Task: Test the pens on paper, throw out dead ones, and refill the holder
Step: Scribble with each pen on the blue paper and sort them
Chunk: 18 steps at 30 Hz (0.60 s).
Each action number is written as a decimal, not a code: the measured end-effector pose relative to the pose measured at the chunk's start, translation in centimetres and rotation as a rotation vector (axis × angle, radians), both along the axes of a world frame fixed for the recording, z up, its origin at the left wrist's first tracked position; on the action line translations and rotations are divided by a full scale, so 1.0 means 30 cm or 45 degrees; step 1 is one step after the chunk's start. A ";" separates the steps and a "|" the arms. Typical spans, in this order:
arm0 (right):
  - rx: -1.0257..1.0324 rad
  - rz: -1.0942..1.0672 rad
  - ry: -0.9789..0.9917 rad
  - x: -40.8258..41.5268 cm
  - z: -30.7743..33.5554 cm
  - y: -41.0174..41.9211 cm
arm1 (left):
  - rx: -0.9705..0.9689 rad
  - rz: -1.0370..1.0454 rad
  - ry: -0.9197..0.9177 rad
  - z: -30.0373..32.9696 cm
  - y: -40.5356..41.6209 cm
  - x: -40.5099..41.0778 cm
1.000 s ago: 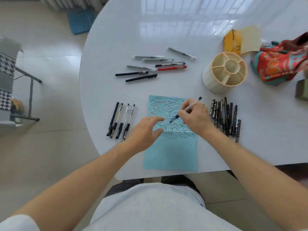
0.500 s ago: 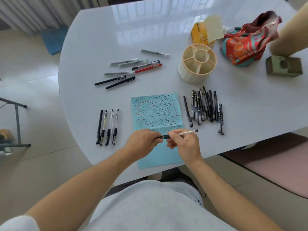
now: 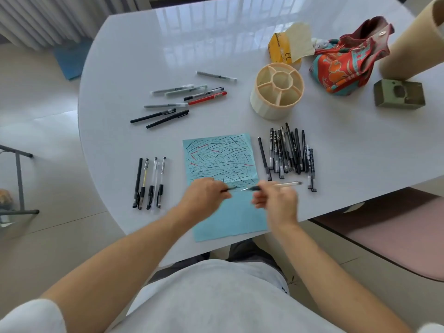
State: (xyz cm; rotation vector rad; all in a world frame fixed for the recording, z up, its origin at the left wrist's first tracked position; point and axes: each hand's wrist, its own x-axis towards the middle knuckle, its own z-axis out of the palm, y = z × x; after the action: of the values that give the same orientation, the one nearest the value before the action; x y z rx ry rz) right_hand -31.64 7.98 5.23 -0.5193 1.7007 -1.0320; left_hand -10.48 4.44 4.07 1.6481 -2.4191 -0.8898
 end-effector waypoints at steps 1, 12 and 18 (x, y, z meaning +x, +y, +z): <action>-0.018 -0.111 0.011 -0.072 0.001 -0.013 | 0.031 0.069 -0.046 -0.011 -0.004 0.056; -0.134 0.514 0.522 -0.096 -0.124 -0.026 | 0.037 -0.259 0.076 -0.101 -0.006 0.011; -0.283 0.796 0.826 -0.083 -0.152 0.015 | 0.064 -0.349 -0.028 -0.148 0.020 -0.003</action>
State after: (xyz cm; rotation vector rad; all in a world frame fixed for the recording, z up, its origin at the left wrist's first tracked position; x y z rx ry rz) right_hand -34.12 8.42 0.67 -1.5479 1.7741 -0.6143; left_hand -10.58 5.04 -0.36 1.3670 -2.7038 -0.9784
